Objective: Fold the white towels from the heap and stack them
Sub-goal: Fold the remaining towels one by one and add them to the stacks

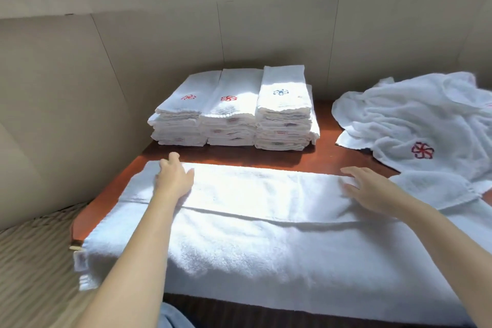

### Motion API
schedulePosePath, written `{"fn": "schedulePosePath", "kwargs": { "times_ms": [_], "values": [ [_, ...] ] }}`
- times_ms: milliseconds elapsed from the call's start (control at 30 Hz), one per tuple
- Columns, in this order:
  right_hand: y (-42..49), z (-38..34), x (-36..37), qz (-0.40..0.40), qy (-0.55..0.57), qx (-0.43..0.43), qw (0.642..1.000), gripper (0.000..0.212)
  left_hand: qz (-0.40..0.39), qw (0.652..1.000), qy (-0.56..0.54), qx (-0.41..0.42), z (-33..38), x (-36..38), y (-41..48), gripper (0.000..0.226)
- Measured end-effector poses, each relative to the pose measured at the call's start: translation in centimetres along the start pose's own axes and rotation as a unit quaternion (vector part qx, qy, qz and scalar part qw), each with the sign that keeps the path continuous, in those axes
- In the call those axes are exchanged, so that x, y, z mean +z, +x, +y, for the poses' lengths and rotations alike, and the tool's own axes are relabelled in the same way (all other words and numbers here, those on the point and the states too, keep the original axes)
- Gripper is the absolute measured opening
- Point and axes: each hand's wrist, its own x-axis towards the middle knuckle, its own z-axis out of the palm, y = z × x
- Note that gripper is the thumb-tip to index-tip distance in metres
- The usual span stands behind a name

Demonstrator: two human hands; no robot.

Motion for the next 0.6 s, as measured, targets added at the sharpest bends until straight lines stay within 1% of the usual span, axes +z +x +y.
{"fn": "schedulePosePath", "kwargs": {
  "times_ms": [33, 100, 233, 333, 400, 467, 533, 600],
  "values": [
    [-0.1, 0.3, -0.1, -0.004, -0.007, 0.000, 1.000, 0.045, -0.046, 0.998, 0.052, -0.006, 0.4, 0.6, 0.0, 0.049],
    [-0.4, 0.8, -0.3, 0.001, -0.039, 0.004, 0.999, 0.045, -0.099, 0.987, 0.122, -0.012, 1.1, 1.3, -0.2, 0.055],
    [-0.7, 1.8, -0.8, 0.013, -0.068, 0.006, 0.998, 0.045, -0.136, 0.980, 0.143, -0.004, 2.2, 1.7, -1.0, 0.063],
    [-1.1, 2.6, -1.6, 0.017, -0.056, 0.020, 0.998, 0.048, -0.158, 0.977, 0.138, 0.034, 3.9, 2.2, -2.4, 0.065],
    [-1.7, 3.4, -2.2, 0.028, -0.053, 0.047, 0.997, 0.050, -0.177, 0.973, 0.117, 0.088, 5.8, 3.1, -3.8, 0.065],
    [-2.6, 4.6, -3.0, 0.053, -0.048, 0.088, 0.994, 0.053, -0.196, 0.961, 0.096, 0.168, 8.5, 4.3, -5.6, 0.063],
    [-3.9, 6.2, -3.9, 0.069, -0.039, 0.145, 0.986, 0.058, -0.211, 0.941, 0.075, 0.254, 11.6, 5.8, -7.9, 0.059],
    [-5.1, 8.0, -4.6, 0.074, -0.010, 0.195, 0.978, 0.062, -0.210, 0.919, 0.065, 0.328, 15.0, 7.2, -10.1, 0.050]
  ]
}}
